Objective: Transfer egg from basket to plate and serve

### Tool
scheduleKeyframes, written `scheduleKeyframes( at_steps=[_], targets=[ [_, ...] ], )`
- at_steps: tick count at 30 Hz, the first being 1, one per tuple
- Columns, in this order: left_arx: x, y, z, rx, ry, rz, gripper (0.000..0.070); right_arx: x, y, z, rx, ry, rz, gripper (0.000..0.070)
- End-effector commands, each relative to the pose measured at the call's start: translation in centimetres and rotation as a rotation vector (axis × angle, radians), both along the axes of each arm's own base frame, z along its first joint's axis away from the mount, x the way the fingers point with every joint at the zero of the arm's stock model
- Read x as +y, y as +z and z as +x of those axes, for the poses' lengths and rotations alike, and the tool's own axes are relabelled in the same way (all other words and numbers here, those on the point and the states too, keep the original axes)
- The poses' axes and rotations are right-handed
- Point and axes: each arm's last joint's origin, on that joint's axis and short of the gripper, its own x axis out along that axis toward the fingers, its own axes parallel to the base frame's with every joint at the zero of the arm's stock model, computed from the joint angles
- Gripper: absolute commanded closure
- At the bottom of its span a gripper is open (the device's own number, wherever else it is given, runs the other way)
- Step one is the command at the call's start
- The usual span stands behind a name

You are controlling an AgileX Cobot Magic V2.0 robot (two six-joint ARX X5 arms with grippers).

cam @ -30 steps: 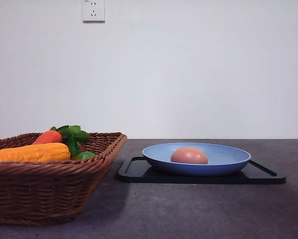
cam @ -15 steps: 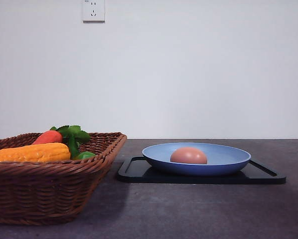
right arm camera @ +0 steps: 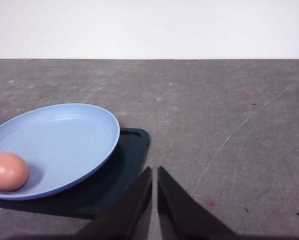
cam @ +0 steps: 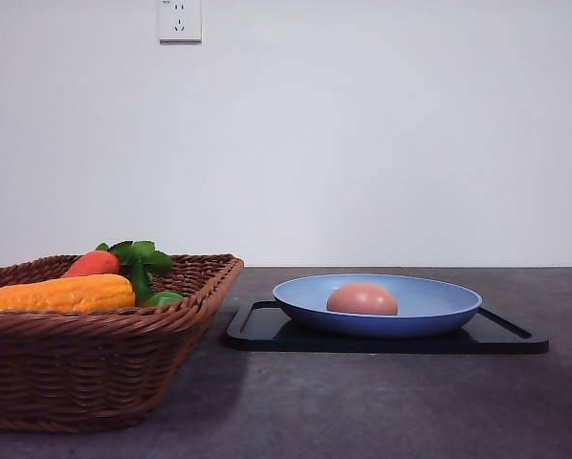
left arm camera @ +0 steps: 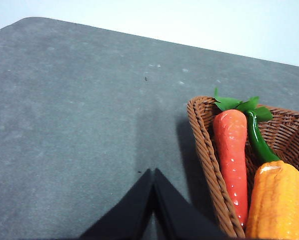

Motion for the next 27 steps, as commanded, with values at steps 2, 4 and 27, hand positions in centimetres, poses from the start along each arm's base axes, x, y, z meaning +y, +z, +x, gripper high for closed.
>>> scheduleKeyframes(
  at_steps=[2, 4, 27],
  targets=[
    [0.01, -0.84, 0.08, 0.032, 0.001, -0.003, 0.07, -0.01, -0.1, 0.02, -0.004, -0.003, 0.008, 0.07],
    [0.01, -0.84, 0.08, 0.032, 0.001, -0.003, 0.07, -0.01, -0.1, 0.02, -0.004, -0.003, 0.008, 0.07],
    [0.01, -0.84, 0.08, 0.032, 0.001, -0.003, 0.07, -0.01, -0.1, 0.02, -0.004, -0.003, 0.008, 0.07]
  ],
)
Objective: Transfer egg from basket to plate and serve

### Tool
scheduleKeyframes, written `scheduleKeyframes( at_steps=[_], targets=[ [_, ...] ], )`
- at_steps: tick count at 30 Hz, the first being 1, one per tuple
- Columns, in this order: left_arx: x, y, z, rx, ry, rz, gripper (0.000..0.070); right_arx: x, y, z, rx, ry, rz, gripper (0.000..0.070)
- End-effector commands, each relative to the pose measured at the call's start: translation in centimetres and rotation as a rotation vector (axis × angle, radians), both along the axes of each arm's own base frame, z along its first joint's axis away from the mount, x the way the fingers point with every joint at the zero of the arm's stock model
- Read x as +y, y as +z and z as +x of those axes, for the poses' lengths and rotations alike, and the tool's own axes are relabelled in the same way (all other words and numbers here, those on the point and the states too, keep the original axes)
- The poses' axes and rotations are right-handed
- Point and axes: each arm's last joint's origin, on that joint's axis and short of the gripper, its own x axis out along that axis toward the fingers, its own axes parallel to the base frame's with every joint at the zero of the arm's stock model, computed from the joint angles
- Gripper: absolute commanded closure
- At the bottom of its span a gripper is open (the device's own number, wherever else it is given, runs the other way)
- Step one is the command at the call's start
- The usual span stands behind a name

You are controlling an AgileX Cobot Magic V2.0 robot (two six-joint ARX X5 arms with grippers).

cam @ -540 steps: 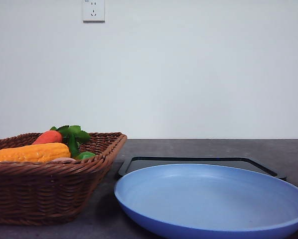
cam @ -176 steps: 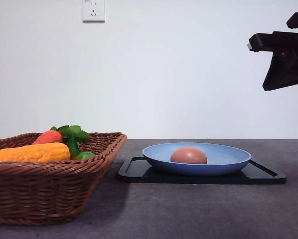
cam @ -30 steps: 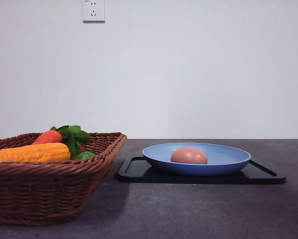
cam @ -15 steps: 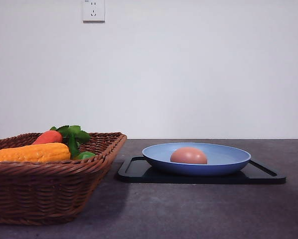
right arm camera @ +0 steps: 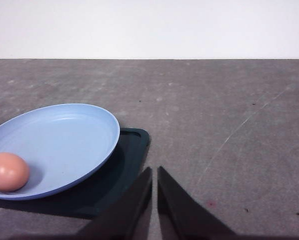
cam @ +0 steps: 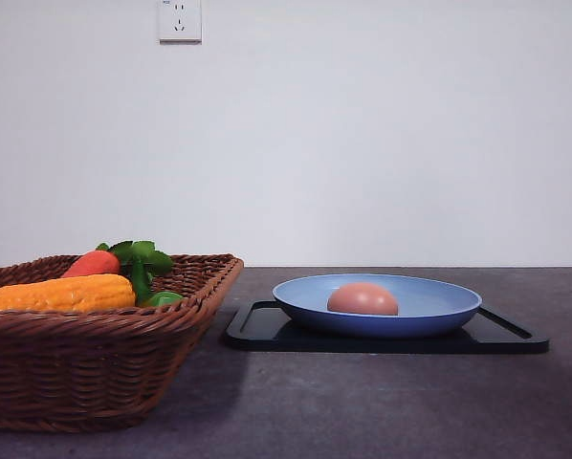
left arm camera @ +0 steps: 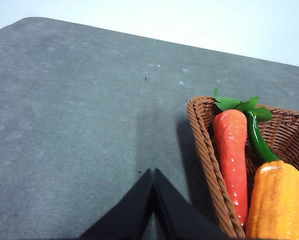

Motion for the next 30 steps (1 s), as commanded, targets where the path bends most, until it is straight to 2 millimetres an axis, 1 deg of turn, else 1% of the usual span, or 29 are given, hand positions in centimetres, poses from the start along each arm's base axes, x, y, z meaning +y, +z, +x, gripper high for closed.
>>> scheduleKeyframes(
  at_steps=[1, 30],
  targets=[
    [0.01, -0.84, 0.08, 0.032, 0.001, -0.003, 0.07, -0.01, -0.1, 0.02, -0.004, -0.003, 0.008, 0.07],
    [0.01, -0.84, 0.08, 0.032, 0.001, -0.003, 0.07, -0.01, -0.1, 0.02, -0.004, -0.003, 0.008, 0.07]
  ],
)
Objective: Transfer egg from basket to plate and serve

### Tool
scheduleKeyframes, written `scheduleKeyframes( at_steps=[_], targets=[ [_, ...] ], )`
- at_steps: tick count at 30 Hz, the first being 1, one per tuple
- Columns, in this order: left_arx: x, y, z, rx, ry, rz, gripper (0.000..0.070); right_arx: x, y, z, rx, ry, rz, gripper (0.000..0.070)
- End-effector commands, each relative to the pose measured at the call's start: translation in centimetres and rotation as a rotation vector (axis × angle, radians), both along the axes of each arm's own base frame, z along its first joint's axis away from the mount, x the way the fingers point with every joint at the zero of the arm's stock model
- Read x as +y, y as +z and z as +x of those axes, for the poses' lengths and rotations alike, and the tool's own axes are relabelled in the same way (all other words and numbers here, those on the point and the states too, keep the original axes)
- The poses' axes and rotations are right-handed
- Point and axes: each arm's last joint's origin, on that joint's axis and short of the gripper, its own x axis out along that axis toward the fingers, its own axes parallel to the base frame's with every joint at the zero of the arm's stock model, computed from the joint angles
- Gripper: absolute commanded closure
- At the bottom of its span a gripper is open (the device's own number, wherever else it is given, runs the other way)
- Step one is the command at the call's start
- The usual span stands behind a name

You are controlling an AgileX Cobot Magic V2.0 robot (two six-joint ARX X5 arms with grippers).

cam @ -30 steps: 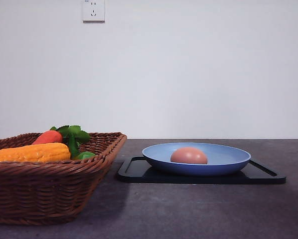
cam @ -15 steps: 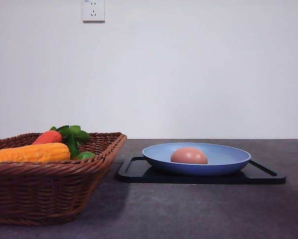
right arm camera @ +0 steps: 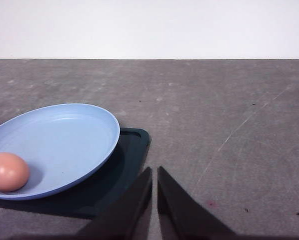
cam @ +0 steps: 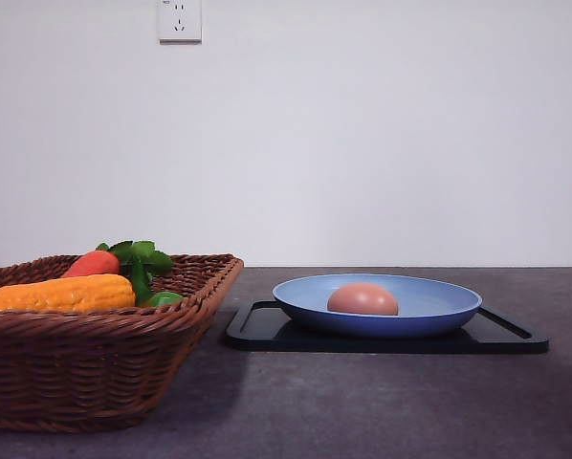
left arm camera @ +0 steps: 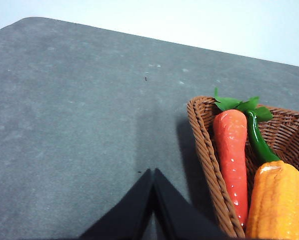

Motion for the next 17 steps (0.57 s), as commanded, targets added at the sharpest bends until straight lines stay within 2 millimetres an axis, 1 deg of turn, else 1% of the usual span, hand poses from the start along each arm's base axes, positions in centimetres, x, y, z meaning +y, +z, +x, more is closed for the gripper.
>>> scheduleKeyframes(
  at_steps=[1, 17],
  targets=[
    [0.01, -0.84, 0.08, 0.032, 0.001, -0.003, 0.07, -0.02, -0.1, 0.02, -0.004, -0.003, 0.008, 0.07],
    [0.01, -0.84, 0.08, 0.032, 0.001, -0.003, 0.07, -0.02, -0.1, 0.02, -0.004, -0.003, 0.008, 0.07]
  ],
)
